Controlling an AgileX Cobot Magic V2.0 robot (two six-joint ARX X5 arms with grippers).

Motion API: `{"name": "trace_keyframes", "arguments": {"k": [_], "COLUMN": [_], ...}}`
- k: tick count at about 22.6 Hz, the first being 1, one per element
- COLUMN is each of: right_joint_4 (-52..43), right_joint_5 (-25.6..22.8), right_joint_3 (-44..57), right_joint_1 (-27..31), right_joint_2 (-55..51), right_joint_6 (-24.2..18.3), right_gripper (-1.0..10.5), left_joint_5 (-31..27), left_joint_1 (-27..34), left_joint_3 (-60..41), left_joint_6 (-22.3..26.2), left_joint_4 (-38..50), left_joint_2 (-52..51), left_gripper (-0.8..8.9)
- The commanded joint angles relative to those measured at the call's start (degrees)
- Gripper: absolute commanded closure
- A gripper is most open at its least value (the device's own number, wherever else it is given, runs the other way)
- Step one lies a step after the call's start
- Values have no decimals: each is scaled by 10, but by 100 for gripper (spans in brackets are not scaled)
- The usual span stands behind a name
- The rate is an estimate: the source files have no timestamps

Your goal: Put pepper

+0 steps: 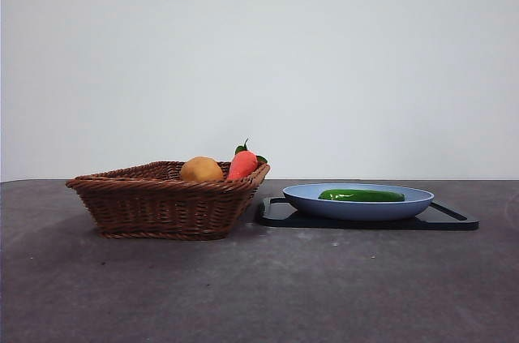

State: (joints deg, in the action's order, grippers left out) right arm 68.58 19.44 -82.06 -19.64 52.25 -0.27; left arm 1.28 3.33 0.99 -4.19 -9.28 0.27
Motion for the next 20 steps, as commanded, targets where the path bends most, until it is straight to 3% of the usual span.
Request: {"name": "trace_keyframes", "arguments": {"k": [1,3,7,13,20], "right_joint_4": [-106,-193,-378,-545,-608], "right_joint_5": [21,49,-10,-30,-82], "right_joint_3": [37,111,321,539,687], "right_joint_1": [56,110,179,185,184], "right_joint_2": [-54,-110,-240,-364,-457], "right_joint_6": [-26,-15,-17,-15,11], "right_gripper": [936,936,936,936,936], "left_joint_5": [3,3,3,3,4], "left_joint_1": [2,2,2,2,2], "left_joint_3": [-6,-6,-6,-6,-6], "left_joint_6": [-6,-6,-6,-6,-6], "left_joint_4": [6,7,7,7,7], "left_joint_2": [-2,-2,-2,-2,-2], "left_gripper": [806,806,806,806,806]}}
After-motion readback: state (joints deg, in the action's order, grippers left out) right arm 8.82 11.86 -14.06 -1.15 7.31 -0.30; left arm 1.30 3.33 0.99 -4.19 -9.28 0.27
